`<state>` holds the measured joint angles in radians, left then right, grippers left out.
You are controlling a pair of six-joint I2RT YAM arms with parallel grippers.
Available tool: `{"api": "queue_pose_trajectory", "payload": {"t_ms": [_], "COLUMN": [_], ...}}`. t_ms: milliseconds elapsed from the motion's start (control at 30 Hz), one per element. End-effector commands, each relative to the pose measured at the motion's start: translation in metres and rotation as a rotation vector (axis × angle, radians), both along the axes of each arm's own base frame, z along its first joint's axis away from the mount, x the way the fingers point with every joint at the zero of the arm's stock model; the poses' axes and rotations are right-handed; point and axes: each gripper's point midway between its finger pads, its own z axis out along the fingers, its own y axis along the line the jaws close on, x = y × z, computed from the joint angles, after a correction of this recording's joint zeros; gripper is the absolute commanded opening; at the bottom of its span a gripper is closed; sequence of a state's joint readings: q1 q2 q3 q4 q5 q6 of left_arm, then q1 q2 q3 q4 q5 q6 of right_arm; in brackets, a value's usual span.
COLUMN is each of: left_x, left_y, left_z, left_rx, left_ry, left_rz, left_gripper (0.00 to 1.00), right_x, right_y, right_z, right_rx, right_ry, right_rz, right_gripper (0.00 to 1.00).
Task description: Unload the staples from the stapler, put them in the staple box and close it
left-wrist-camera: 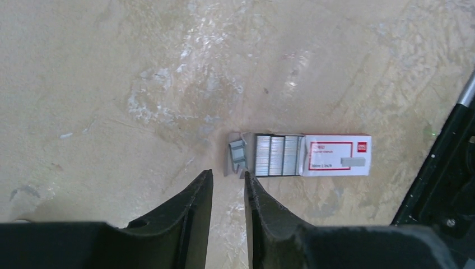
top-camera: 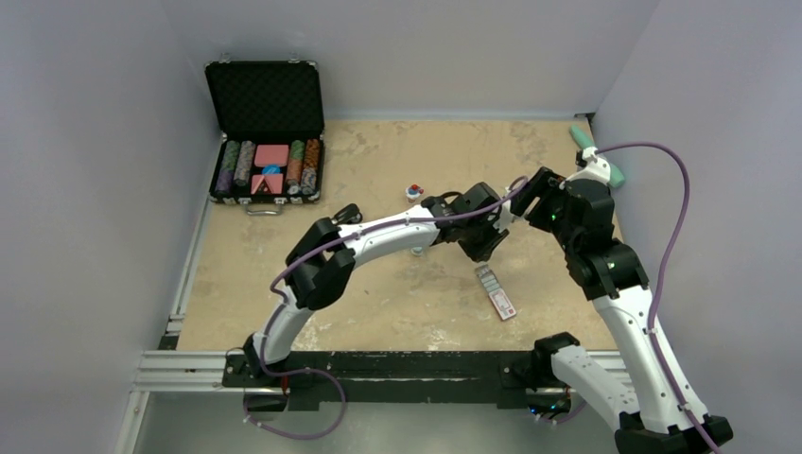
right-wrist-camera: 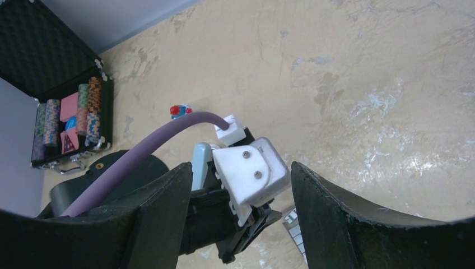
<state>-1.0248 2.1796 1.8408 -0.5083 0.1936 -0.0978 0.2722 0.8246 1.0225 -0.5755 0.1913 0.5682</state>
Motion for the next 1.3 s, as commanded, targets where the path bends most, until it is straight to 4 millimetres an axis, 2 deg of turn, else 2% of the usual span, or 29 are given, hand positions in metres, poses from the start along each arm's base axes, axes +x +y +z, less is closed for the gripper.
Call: {"api": "queue_pose_trajectory", "payload": {"t_ms": [0, 200, 433, 867, 1033, 1267], "left_x": [0.021, 0.021, 0.013, 0.019, 0.014, 0.009], "left_y": [0.003, -0.003, -0.01, -0.009, -0.008, -0.009], "left_z": [-0.02, -0.041, -0.047, -0.022, -0.022, -0.011], "left_rx": [0.042, 0.051, 0.03, -0.011, -0.016, -0.048], "left_ry": [0.006, 0.042, 0.093, 0.062, 0.071, 0.067], "left_rz": [0.082, 0.089, 0.072, 0.099, 0.078, 0.051], "left_gripper": [0.31, 0.32, 0.32, 0.32, 0.31, 0.31], "right_x": [0.003, -0.002, -0.005, -0.006, -0.005, -0.004], "right_y": [0.0, -0.001, -0.001, 0.003, 0.004, 0.005], "right_z": [0.008, -0.002, -0.001, -0.002, -0.003, -0.006], "right_rx": [0.019, 0.015, 0.019, 0.029, 0.03, 0.032], "right_ry": [-0.023, 0.005, 0.007, 0.008, 0.01, 0.016], "right_rz": [-0.011, -0.011, -0.008, 0.01, 0.011, 0.017], "right_gripper": [0.7, 0.72, 0.72, 0.72, 0.72, 0.72]}}
